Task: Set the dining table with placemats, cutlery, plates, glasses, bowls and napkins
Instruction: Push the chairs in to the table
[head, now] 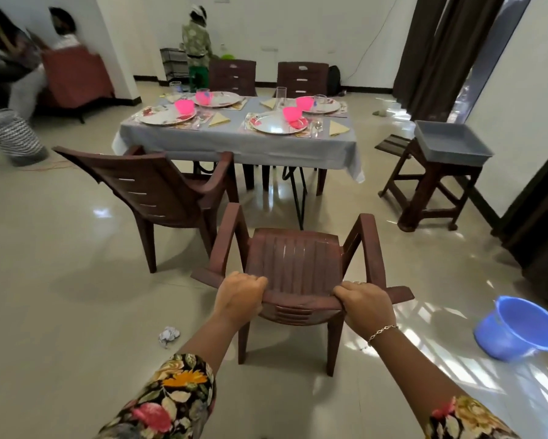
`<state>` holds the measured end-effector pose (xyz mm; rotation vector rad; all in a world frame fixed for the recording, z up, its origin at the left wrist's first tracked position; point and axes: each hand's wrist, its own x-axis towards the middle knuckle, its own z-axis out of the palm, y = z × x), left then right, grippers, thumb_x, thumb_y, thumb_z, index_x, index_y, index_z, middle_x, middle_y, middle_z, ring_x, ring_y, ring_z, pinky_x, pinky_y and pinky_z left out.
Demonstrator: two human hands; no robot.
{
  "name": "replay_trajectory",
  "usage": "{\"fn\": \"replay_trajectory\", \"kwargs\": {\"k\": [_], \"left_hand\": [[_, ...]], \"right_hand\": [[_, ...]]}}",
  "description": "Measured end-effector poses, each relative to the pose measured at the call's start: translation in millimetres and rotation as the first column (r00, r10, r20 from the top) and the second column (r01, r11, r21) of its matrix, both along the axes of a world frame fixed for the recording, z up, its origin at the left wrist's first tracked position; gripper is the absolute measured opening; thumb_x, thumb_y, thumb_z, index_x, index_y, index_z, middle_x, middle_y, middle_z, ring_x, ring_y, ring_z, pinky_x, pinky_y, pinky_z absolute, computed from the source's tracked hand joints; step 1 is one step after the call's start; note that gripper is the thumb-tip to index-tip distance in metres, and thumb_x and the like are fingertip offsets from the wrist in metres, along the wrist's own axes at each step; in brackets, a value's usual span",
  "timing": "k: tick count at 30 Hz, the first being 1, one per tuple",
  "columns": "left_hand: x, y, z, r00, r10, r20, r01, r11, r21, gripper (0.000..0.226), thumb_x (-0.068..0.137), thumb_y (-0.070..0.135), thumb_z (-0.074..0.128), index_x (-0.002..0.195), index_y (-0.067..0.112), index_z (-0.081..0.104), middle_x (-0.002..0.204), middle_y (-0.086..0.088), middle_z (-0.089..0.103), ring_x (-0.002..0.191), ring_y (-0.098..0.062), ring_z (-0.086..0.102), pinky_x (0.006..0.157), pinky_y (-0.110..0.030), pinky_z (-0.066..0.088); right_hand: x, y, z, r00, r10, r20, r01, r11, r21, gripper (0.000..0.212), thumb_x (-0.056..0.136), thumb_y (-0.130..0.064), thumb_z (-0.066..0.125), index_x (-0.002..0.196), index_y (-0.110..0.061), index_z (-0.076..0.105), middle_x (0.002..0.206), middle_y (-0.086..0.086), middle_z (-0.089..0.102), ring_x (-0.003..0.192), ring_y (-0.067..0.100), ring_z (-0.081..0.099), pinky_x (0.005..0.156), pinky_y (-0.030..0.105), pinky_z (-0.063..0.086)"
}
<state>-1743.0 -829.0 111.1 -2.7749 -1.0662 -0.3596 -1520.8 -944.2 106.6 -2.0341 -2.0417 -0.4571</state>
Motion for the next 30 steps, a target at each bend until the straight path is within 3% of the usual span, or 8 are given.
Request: {"fn": "replay_trajectory", "kwargs": {"k": [5,9,15,30], "left_hand": [[29,41,4,1.000,0.009,0.003,-0.009,1.000,0.013,0.032,0.038,0.023,0.086,0.047,0.022,0.055,0.040,0.007,0.052,0.034,-0.012,0.050,0.041,-0.017,0.037],[49,82,2,1.000,0.001,-0.009,-0.001,1.000,-0.013,0.028,0.040,0.026,0.086,0.049,0.022,0.059,0.041,0.009,0.053,0.034,-0.010,0.050,0.042,-0.017,0.037],[79,133,4,1.000,-0.020,0.002,0.020,1.000,-0.002,0.032,0.032,0.025,0.083,0.046,0.022,0.056,0.039,0.006,0.051,0.034,-0.010,0.049,0.043,-0.017,0.036],[125,234,5,0.998,-0.050,0.022,0.051,0.999,-0.007,0.034,0.033,0.033,0.085,0.049,0.023,0.057,0.042,0.008,0.053,0.037,-0.009,0.052,0.044,-0.017,0.039]], "right_hand": [[29,45,1,1.000,-0.007,0.015,0.007,1.000,0.001,0.030,0.040,-0.005,0.078,0.060,-0.021,0.063,0.055,-0.005,0.059,0.046,0.021,0.056,0.040,0.023,0.041],[48,82,3,0.999,0.020,0.026,-0.021,0.999,0.032,0.017,0.048,-0.008,0.065,0.058,-0.021,0.062,0.052,-0.005,0.057,0.045,0.020,0.055,0.040,0.019,0.038],[77,135,3,1.000,0.003,0.031,-0.004,1.000,0.022,0.029,0.038,-0.007,0.080,0.057,-0.021,0.063,0.053,-0.006,0.058,0.044,0.019,0.054,0.040,0.019,0.038],[125,238,3,1.000,-0.010,-0.012,0.010,1.000,0.014,0.029,0.043,-0.006,0.083,0.062,-0.023,0.068,0.057,-0.007,0.062,0.047,0.019,0.058,0.043,0.024,0.045]]}}
